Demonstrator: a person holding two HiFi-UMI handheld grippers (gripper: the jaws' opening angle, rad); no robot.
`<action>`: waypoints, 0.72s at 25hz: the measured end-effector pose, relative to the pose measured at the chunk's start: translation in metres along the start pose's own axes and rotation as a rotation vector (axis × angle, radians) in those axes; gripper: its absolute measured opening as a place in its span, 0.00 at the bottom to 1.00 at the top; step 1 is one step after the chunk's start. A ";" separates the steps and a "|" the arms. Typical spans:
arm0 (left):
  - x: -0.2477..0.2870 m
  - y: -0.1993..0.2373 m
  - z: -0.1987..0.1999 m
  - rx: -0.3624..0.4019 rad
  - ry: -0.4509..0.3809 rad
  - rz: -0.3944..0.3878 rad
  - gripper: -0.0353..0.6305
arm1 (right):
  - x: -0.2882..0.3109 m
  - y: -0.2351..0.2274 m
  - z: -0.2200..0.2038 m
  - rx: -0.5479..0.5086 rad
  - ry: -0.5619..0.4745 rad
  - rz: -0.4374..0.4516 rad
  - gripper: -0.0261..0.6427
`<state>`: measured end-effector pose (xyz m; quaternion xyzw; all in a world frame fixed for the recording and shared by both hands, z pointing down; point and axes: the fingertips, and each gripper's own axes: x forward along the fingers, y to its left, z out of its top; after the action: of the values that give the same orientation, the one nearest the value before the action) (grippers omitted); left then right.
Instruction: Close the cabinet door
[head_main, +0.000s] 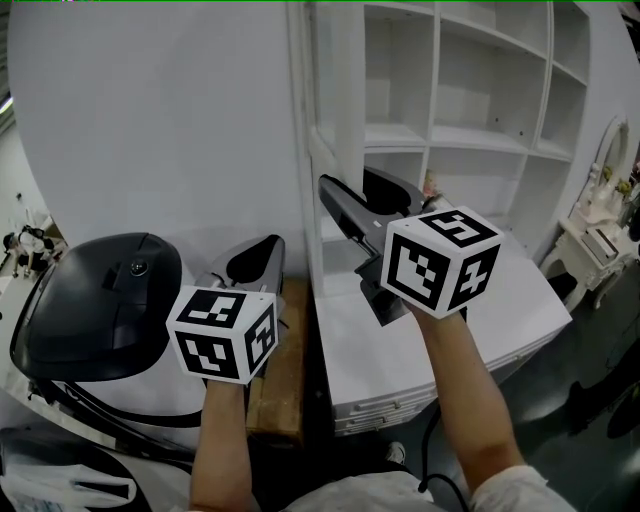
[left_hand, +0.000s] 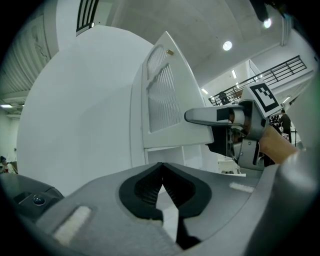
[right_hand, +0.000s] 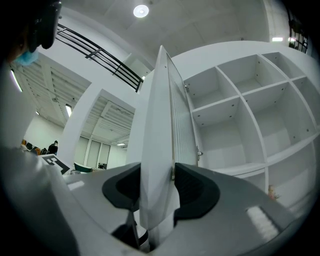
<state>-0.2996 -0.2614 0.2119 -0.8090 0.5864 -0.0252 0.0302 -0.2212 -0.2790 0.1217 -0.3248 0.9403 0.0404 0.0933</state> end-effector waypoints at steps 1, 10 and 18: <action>0.001 -0.001 0.000 0.000 -0.001 0.000 0.05 | -0.001 -0.002 0.000 -0.002 0.000 -0.003 0.30; 0.011 -0.021 0.008 0.021 -0.012 -0.002 0.05 | -0.015 -0.021 0.002 -0.003 0.005 -0.003 0.26; 0.026 -0.036 0.012 0.037 -0.011 0.010 0.05 | -0.024 -0.037 0.005 0.009 0.007 0.032 0.25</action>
<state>-0.2568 -0.2745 0.2028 -0.8056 0.5897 -0.0317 0.0485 -0.1795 -0.2930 0.1214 -0.3093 0.9459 0.0368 0.0910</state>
